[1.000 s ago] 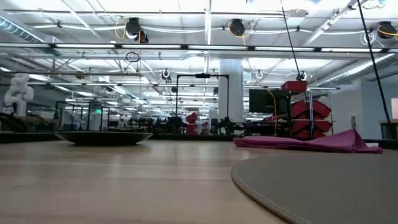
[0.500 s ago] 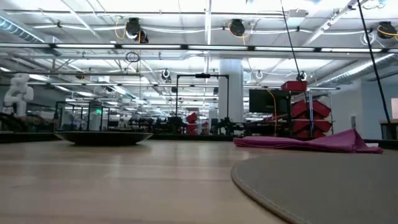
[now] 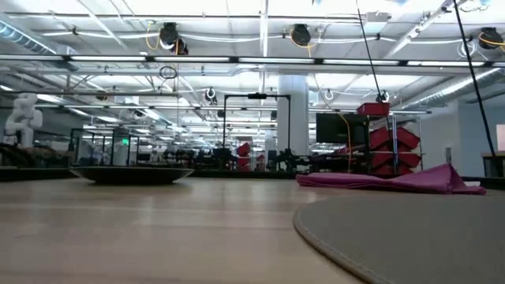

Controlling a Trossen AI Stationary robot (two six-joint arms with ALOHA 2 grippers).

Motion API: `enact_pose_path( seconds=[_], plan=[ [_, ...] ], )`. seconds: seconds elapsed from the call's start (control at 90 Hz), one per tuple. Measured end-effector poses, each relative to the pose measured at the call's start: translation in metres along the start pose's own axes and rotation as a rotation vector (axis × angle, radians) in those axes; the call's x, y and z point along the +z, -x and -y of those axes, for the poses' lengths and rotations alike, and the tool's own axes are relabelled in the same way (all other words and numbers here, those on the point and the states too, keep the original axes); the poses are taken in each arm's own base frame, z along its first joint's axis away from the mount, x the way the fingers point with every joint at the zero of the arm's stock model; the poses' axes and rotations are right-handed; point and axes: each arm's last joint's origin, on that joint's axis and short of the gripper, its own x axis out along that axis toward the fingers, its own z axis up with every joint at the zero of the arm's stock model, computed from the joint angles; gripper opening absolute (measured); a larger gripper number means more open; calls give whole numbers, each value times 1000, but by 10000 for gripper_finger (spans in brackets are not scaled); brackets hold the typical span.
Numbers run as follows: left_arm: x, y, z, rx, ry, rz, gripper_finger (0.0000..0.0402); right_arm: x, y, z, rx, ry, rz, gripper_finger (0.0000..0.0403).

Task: Set table place
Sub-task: Move the blue cup to the top left of the table

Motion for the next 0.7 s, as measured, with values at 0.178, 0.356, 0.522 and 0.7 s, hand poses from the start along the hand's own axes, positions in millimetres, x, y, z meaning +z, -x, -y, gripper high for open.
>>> enact_pose_path(
  seconds=[0.178, 0.356, 0.522, 0.7],
  plan=[
    [-3, -15, -4, 23, -16, -36, 142, 0, -3, -2, -1, -1, -7, 59],
    [3, -28, -8, -2, -23, -40, 135, 0, -3, -2, 0, -5, -4, 59],
    [8, -36, -13, -40, -43, -51, 91, 0, -4, -3, 0, -6, -2, 59],
    [15, -38, -16, -68, -114, -30, 9, 1, -4, -3, 1, -8, 1, 59]
  ],
)
